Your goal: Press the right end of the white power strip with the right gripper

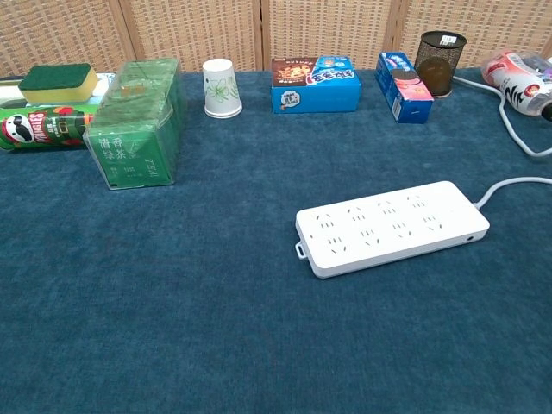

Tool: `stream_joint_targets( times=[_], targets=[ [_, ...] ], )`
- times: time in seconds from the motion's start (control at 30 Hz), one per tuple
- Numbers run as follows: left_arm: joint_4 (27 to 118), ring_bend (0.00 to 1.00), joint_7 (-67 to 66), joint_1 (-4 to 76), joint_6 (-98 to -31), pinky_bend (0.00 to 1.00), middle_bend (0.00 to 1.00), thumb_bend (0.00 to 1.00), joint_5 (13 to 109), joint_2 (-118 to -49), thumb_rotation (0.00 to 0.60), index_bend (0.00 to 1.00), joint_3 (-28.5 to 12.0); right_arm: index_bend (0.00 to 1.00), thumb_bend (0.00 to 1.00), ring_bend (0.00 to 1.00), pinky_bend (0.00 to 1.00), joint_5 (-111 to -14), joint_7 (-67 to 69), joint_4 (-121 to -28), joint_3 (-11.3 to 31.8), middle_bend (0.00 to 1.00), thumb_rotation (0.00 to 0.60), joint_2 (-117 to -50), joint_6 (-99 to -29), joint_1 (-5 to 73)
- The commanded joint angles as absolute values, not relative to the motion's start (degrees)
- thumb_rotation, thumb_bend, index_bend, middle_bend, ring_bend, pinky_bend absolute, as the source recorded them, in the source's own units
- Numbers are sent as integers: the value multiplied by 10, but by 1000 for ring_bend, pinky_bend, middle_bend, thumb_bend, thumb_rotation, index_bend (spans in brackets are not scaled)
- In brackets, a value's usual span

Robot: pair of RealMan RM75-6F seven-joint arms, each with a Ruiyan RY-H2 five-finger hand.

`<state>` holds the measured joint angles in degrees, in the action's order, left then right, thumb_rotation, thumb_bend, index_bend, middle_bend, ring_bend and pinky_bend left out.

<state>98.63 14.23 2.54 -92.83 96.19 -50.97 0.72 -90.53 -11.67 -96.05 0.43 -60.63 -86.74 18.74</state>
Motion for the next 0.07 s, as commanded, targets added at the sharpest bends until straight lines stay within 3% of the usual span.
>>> stream_joint_targets(
  times=[0.03,0.07],
  targets=[
    [985,0,143,24,-929,0,0,122,962,-510,600,0,8,139,0,57,47,-923,-59,-879,-2,89,600,-631,-899,157],
    [984,0,143,24,-930,0,0,122,962,-510,600,0,8,139,0,55,45,-921,-53,-868,-3,89,600,-634,-899,152]
  ],
)
